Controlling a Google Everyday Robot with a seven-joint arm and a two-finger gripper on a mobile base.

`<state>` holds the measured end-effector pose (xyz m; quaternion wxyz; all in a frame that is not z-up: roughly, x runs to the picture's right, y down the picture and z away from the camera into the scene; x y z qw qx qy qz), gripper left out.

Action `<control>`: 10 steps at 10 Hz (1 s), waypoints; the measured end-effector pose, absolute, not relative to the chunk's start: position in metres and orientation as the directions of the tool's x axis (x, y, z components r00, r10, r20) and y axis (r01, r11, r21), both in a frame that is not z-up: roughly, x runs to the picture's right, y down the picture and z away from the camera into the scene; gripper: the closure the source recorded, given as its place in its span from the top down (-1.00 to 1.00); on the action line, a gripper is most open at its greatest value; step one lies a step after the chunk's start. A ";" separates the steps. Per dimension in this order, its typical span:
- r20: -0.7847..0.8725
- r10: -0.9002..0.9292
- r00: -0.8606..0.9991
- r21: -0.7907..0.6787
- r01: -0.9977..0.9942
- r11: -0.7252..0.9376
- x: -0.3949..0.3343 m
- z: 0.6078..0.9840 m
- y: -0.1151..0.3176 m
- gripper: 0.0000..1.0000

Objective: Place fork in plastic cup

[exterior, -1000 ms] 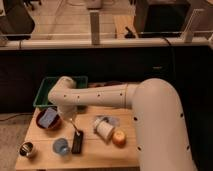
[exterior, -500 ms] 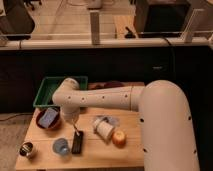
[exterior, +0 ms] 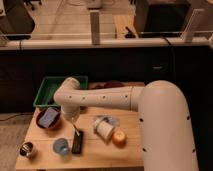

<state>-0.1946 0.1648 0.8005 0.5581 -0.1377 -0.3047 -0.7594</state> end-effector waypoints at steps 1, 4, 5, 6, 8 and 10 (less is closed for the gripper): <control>0.547 -0.761 -0.349 0.316 0.928 -0.197 -0.196 0.803 0.163 0.59; 0.541 -0.760 -0.360 0.340 0.920 -0.193 -0.197 0.813 0.164 0.60; 0.540 -0.759 -0.363 0.346 0.918 -0.193 -0.197 0.816 0.165 0.60; 0.540 -0.758 -0.366 0.350 0.917 -0.193 -0.198 0.818 0.165 0.60; 0.538 -0.753 -0.379 0.363 0.910 -0.199 -0.202 0.823 0.168 0.60; 0.537 -0.748 -0.389 0.371 0.906 -0.205 -0.204 0.826 0.171 0.49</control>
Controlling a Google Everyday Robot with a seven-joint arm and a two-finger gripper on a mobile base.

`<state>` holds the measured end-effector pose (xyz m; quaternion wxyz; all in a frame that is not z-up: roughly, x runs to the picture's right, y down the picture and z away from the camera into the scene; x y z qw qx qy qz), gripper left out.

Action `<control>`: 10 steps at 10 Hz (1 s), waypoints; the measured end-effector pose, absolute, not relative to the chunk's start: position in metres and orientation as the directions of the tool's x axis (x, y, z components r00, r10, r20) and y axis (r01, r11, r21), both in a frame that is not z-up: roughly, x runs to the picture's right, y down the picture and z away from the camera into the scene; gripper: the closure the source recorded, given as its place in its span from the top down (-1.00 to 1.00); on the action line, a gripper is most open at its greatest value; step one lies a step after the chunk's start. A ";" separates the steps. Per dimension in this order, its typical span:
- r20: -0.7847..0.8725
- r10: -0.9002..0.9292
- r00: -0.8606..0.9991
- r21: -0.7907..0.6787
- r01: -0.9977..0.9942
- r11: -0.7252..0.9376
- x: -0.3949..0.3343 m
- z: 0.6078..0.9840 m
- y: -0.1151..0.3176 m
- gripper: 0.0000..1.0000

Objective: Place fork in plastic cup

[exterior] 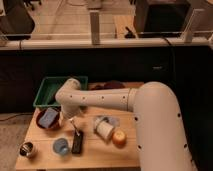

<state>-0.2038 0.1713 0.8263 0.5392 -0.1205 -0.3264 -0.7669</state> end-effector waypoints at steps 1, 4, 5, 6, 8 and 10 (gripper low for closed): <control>0.538 -0.745 -0.394 0.375 0.904 -0.208 -0.204 0.829 0.174 0.42; 0.554 -0.732 -0.397 0.376 0.904 -0.206 -0.205 0.836 0.183 0.42; 0.558 -0.726 -0.401 0.376 0.903 -0.210 -0.205 0.838 0.187 0.42; 0.561 -0.721 -0.407 0.379 0.900 -0.214 -0.207 0.841 0.190 0.42; 0.563 -0.714 -0.417 0.383 0.897 -0.221 -0.208 0.847 0.194 0.26; 0.567 -0.704 -0.428 0.383 0.893 -0.234 -0.211 0.849 0.196 0.04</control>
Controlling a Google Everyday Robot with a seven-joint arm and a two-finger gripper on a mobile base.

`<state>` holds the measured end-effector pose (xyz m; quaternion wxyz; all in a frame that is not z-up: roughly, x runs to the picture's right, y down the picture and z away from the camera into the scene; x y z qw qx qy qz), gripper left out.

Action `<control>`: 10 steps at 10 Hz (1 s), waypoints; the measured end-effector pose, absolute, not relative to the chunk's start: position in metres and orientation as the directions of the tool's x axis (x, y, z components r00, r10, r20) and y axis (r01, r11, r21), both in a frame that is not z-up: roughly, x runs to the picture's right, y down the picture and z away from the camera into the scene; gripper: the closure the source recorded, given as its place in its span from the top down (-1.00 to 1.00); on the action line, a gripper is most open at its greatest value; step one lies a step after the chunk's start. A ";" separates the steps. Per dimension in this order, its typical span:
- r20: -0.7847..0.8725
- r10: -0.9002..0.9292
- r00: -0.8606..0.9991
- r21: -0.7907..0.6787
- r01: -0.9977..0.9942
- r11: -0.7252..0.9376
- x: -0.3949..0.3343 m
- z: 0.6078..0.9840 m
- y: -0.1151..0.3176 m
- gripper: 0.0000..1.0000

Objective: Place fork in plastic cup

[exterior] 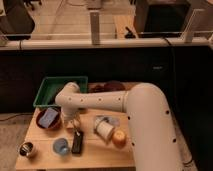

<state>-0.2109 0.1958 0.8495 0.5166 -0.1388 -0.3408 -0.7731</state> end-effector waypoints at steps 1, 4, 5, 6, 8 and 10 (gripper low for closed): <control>0.568 -0.702 -0.430 0.383 0.893 -0.237 -0.212 0.851 0.196 0.04; 0.570 -0.697 -0.435 0.378 0.892 -0.247 -0.211 0.853 0.196 0.04; 0.566 -0.697 -0.441 0.379 0.889 -0.255 -0.214 0.853 0.196 0.04; 0.562 -0.697 -0.445 0.380 0.888 -0.260 -0.215 0.852 0.196 0.04; 0.554 -0.703 -0.446 0.371 0.888 -0.271 -0.216 0.853 0.193 0.04; 0.547 -0.707 -0.448 0.365 0.888 -0.281 -0.219 0.854 0.189 0.04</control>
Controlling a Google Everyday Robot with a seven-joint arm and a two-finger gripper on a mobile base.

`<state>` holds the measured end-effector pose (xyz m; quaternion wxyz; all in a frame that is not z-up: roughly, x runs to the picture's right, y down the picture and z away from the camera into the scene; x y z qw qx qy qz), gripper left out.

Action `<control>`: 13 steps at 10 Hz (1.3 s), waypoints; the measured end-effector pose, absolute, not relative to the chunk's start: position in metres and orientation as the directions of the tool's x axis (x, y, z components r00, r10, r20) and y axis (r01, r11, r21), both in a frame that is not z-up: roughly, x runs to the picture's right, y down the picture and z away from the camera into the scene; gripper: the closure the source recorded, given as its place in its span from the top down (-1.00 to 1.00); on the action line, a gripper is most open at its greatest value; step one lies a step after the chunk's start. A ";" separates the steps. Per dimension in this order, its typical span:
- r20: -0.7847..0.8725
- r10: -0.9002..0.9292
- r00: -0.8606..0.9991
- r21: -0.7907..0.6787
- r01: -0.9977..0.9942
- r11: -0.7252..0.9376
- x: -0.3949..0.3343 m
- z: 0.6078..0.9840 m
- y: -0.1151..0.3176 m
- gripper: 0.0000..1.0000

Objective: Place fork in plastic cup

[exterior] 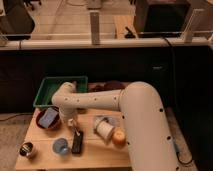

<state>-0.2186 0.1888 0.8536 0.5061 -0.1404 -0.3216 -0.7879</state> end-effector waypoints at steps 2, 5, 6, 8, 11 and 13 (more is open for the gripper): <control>0.547 -0.706 -0.449 0.353 0.889 -0.292 -0.220 0.859 0.186 -0.04; 0.548 -0.704 -0.452 0.346 0.889 -0.301 -0.220 0.864 0.184 -0.62; 0.547 -0.703 -0.453 0.346 0.888 -0.303 -0.220 0.865 0.184 -0.78; 0.546 -0.704 -0.455 0.344 0.887 -0.307 -0.219 0.866 0.183 -1.00; 0.520 -0.738 -0.431 0.350 0.895 -0.276 -0.209 0.852 0.169 -1.00; 0.486 -0.774 -0.405 0.364 0.899 -0.243 -0.202 0.830 0.152 -1.00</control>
